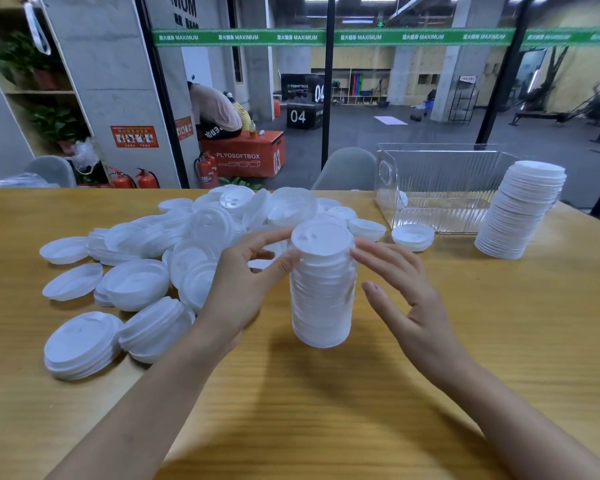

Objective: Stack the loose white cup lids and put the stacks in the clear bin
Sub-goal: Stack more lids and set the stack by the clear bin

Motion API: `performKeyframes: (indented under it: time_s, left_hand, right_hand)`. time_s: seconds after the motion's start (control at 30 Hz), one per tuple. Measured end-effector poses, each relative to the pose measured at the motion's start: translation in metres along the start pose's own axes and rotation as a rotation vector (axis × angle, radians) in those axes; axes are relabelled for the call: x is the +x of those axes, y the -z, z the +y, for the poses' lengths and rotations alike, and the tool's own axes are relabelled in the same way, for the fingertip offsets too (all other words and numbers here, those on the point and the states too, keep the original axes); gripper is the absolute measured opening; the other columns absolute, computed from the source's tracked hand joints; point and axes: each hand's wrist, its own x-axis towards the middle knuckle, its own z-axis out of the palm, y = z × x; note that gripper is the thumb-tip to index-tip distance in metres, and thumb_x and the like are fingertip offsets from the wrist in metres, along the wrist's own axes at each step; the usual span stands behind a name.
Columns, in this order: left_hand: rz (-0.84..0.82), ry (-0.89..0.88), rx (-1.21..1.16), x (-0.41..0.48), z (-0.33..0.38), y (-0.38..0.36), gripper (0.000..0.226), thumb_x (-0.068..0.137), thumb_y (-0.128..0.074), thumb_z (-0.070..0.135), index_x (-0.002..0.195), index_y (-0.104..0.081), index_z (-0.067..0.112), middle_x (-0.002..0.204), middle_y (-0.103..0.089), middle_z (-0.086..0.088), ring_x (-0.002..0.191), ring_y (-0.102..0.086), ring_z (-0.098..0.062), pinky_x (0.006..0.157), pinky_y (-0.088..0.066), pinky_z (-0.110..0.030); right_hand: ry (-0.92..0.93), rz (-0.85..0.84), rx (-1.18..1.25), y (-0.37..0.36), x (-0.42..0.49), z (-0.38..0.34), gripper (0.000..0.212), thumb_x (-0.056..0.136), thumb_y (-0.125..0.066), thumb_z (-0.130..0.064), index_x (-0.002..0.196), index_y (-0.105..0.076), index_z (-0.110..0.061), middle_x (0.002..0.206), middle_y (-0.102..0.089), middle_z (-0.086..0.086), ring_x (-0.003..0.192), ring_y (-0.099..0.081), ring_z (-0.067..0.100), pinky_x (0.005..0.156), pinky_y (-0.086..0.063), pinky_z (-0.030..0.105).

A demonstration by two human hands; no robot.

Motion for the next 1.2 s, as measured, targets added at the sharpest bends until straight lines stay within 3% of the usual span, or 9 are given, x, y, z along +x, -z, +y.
performKeyframes:
  time_s: [0.13, 0.53, 0.6, 0.67, 0.73, 0.8, 1.0, 1.1, 1.2]
  left_hand:
    - [-0.009, 0.003, 0.002, -0.001, -0.006, -0.001, 0.035, 0.073, -0.067, 0.051, 0.107, -0.069, 0.044, 0.112, -0.069, 0.02, 0.106, -0.06, -0.006, 0.087, -0.044, -0.023]
    - [-0.051, -0.022, 0.027, -0.004, -0.006, -0.005, 0.029, 0.074, -0.065, 0.05, 0.103, -0.065, 0.044, 0.105, -0.068, 0.022, 0.096, -0.059, 0.006, 0.075, -0.044, -0.007]
    - [-0.055, -0.028, 0.046, -0.003, -0.008, -0.004, 0.032, 0.075, -0.065, 0.051, 0.105, -0.065, 0.044, 0.108, -0.067, 0.021, 0.099, -0.059, 0.005, 0.077, -0.045, -0.008]
    - [-0.058, -0.04, 0.065, -0.002, -0.01, -0.004, 0.035, 0.075, -0.064, 0.053, 0.108, -0.064, 0.043, 0.11, -0.067, 0.02, 0.101, -0.059, 0.004, 0.079, -0.045, -0.008]
    - [-0.045, -0.05, 0.072, -0.002, -0.01, -0.005, 0.037, 0.077, -0.061, 0.053, 0.112, -0.063, 0.039, 0.111, -0.066, 0.017, 0.099, -0.058, 0.006, 0.077, -0.044, -0.006]
    - [-0.013, -0.057, 0.091, 0.0, -0.011, -0.004, 0.04, 0.08, -0.056, 0.053, 0.115, -0.062, 0.035, 0.111, -0.065, 0.016, 0.096, -0.057, 0.01, 0.076, -0.041, -0.003]
    - [0.092, -0.005, 0.18, 0.013, -0.03, 0.006, 0.029, 0.098, -0.05, 0.041, 0.12, -0.062, 0.028, 0.112, -0.063, 0.019, 0.097, -0.055, 0.007, 0.078, -0.04, -0.01]
    - [0.126, -0.033, 0.254, 0.016, -0.039, 0.008, 0.018, 0.099, -0.055, 0.031, 0.115, -0.062, 0.027, 0.109, -0.061, 0.021, 0.094, -0.055, 0.006, 0.076, -0.041, -0.012]
    - [0.126, -0.085, 0.384, 0.019, -0.048, 0.008, 0.018, 0.096, -0.061, 0.023, 0.114, -0.063, 0.025, 0.11, -0.061, 0.015, 0.097, -0.056, -0.005, 0.074, -0.039, -0.006]
  right_hand:
    - [0.0, 0.003, -0.008, -0.001, 0.0, 0.001, 0.035, 0.097, -0.05, -0.031, 0.129, -0.062, -0.025, 0.138, -0.057, -0.013, 0.132, -0.043, 0.014, 0.111, -0.03, 0.024]
    - [-0.065, 0.006, 0.005, -0.001, -0.004, 0.002, 0.034, 0.094, -0.052, -0.038, 0.126, -0.06, -0.031, 0.132, -0.056, -0.015, 0.127, -0.047, 0.011, 0.105, -0.031, 0.016]
    - [-0.176, -0.054, 0.0, -0.002, -0.005, 0.005, 0.049, 0.084, -0.058, -0.054, 0.129, -0.047, -0.039, 0.133, -0.05, -0.023, 0.127, -0.042, 0.003, 0.102, -0.027, 0.009]
    - [-0.334, -0.176, -0.021, -0.007, -0.008, 0.013, 0.082, 0.067, -0.065, -0.069, 0.137, -0.03, -0.043, 0.135, -0.045, -0.023, 0.129, -0.036, -0.001, 0.102, -0.023, 0.006]
    - [-0.426, -0.33, -0.091, -0.013, -0.013, 0.02, 0.116, 0.052, -0.068, -0.075, 0.148, -0.013, -0.041, 0.137, -0.041, -0.021, 0.132, -0.028, -0.002, 0.106, -0.022, 0.015]
    - [-0.442, -0.437, -0.172, -0.02, -0.015, 0.023, 0.129, 0.045, -0.069, -0.075, 0.152, -0.006, -0.04, 0.133, -0.038, -0.023, 0.13, -0.024, -0.005, 0.109, -0.023, 0.024]
    - [-0.394, -0.396, -0.323, -0.024, -0.01, 0.024, 0.101, 0.049, -0.06, -0.076, 0.138, -0.033, -0.037, 0.102, -0.042, -0.032, 0.098, -0.03, -0.007, 0.109, -0.026, 0.031]
    - [-0.407, -0.381, -0.353, -0.016, -0.011, 0.029, 0.08, 0.065, -0.072, -0.063, 0.134, -0.038, -0.041, 0.101, -0.049, -0.031, 0.095, -0.033, -0.003, 0.114, -0.024, 0.04]
    - [-0.424, -0.384, -0.327, -0.009, -0.009, 0.032, 0.095, 0.058, -0.067, -0.069, 0.142, -0.033, -0.041, 0.113, -0.053, -0.025, 0.097, -0.029, -0.007, 0.116, -0.021, 0.043]
